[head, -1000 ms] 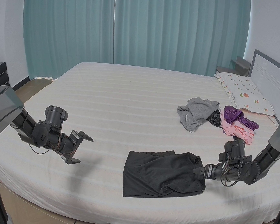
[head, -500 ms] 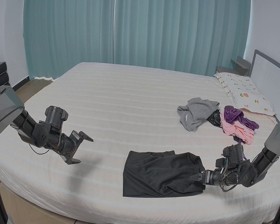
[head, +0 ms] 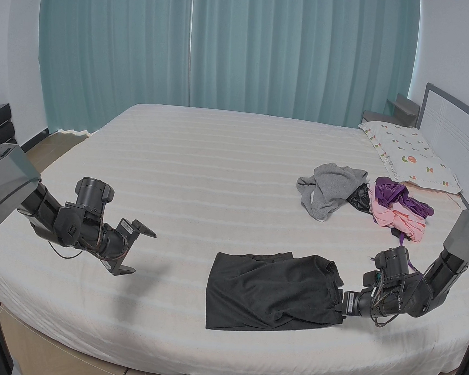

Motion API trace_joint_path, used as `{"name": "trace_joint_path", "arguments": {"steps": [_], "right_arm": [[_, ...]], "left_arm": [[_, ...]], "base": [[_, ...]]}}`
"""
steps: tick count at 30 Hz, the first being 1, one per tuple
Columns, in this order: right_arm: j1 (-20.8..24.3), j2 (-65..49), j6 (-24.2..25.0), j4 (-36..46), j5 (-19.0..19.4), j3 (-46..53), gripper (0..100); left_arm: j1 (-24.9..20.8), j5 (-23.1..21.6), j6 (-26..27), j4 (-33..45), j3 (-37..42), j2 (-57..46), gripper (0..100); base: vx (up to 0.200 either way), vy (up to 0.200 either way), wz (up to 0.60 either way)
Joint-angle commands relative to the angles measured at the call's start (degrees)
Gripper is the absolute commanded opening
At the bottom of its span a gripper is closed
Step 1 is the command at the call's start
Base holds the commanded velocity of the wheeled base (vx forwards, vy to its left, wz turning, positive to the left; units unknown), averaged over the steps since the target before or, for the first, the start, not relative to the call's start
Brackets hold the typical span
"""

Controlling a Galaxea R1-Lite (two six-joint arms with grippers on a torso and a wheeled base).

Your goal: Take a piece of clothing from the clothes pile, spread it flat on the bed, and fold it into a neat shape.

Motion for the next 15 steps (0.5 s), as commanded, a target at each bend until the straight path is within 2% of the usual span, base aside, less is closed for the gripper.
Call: {"name": "trace_joint_path", "arguments": {"steps": [1,6,7,10,15], "right_arm": [[-2.0,-1.7,0.1,-0.1,0.2,0.7,0],[-2.0,-1.4,-0.1,-0.1,1.0,1.5,0],[-2.0,-1.4,-0.4,-0.1,1.3,1.9,100],[-2.2,-1.7,-2.2,-0.1,1.3,2.6,100],[-3.4,-3.3,-1.9,-0.7,1.7,1.7,100]], "left_arm": [[-0.1,0.0,0.0,0.0,0.0,0.1,100],[-0.1,0.0,0.0,0.1,0.0,0.1,100],[-0.1,0.0,0.0,0.1,0.0,0.1,100],[-0.1,0.0,0.0,0.1,0.0,0.1,100],[-0.1,0.0,0.0,0.0,0.0,0.1,100]], "base": [[0.0,0.0,0.0],[0.0,0.0,0.0],[0.0,0.0,0.0],[0.0,0.0,0.0],[0.0,0.0,0.0]]}}
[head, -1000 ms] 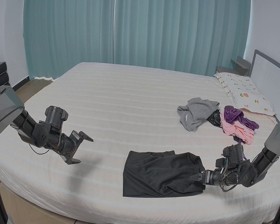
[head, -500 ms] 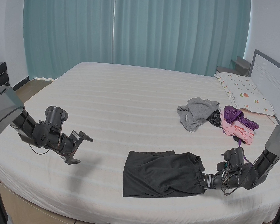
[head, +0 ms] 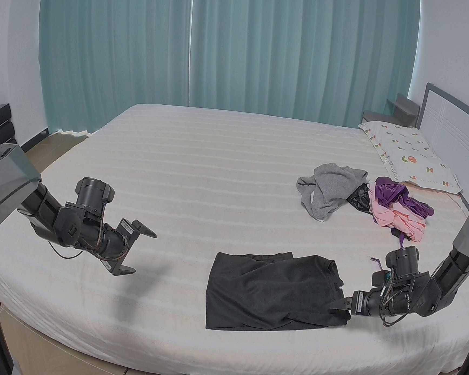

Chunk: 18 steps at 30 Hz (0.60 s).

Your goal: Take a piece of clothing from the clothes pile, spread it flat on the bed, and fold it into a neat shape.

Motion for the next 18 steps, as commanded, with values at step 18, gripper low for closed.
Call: {"name": "trace_joint_path", "arguments": {"steps": [18], "right_arm": [[2.6,13.0,20.4,-2.0,3.6,-25.1,100]], "left_arm": [[-0.1,-0.8,-0.4,0.4,0.0,-0.5,100]], "base": [[0.0,0.0,0.0]]}}
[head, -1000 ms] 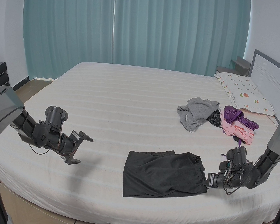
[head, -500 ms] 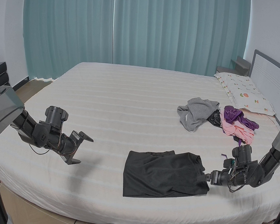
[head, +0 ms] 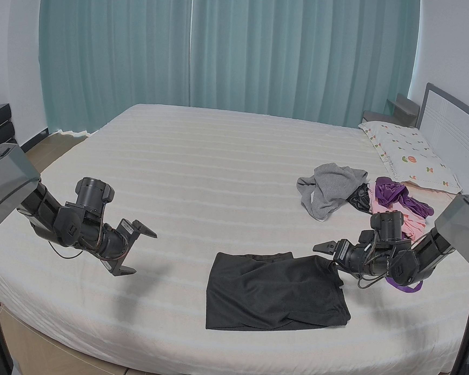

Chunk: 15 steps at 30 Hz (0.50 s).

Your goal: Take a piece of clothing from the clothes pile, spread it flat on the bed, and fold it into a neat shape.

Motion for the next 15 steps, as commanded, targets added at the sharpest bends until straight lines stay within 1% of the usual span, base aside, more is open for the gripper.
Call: {"name": "trace_joint_path", "arguments": {"steps": [1,5,9,12,13,15], "right_arm": [[0.5,6.0,1.1,0.0,0.3,-4.0,100],[-0.1,7.9,1.1,-0.2,0.2,-5.7,100],[-0.2,10.1,1.2,0.1,-0.3,-9.3,100],[-0.1,10.9,1.0,0.3,-0.4,-10.2,100],[-0.2,11.4,0.9,0.1,-0.5,-10.3,0],[-0.3,11.8,0.8,-0.2,-0.6,-10.5,0]], "left_arm": [[-0.8,-0.3,0.0,0.0,0.0,-0.2,100],[-3.0,0.6,0.1,-0.1,0.8,0.0,100],[-3.1,0.5,0.1,-0.4,1.7,-0.4,100],[-3.2,0.5,0.2,-0.4,1.6,-0.4,100],[-3.2,0.5,0.2,-0.4,1.6,-0.3,100],[-3.2,0.5,0.2,-0.4,1.6,-0.3,100]], "base": [[0.0,0.0,0.0],[0.0,0.0,0.0],[0.0,0.0,0.0],[0.0,0.0,0.0],[0.0,0.0,0.0],[0.0,0.0,0.0]]}}
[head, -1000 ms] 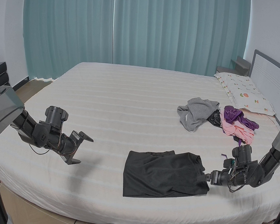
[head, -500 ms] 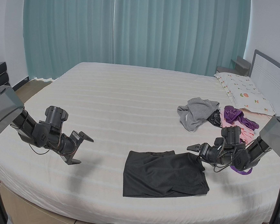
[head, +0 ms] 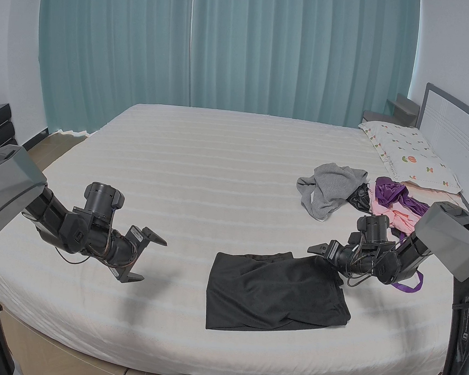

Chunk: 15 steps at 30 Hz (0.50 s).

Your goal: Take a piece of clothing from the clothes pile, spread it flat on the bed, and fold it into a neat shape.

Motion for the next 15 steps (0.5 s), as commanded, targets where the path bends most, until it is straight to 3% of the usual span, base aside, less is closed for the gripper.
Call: {"name": "trace_joint_path", "arguments": {"steps": [1,14,15], "right_arm": [[-0.3,2.5,-0.2,-0.2,-0.4,-1.2,0],[-3.5,2.7,0.0,-0.3,-1.8,-2.6,0],[-3.7,3.2,0.0,-0.3,-3.2,-3.3,0]], "left_arm": [[-0.1,0.0,0.0,-0.1,0.0,-0.1,100],[-0.7,0.4,0.0,-0.1,0.2,0.2,100],[-0.8,0.7,0.0,-0.1,0.1,0.3,100]], "base": [[0.0,0.0,0.0],[0.0,0.0,0.0],[0.0,0.0,0.0]]}}
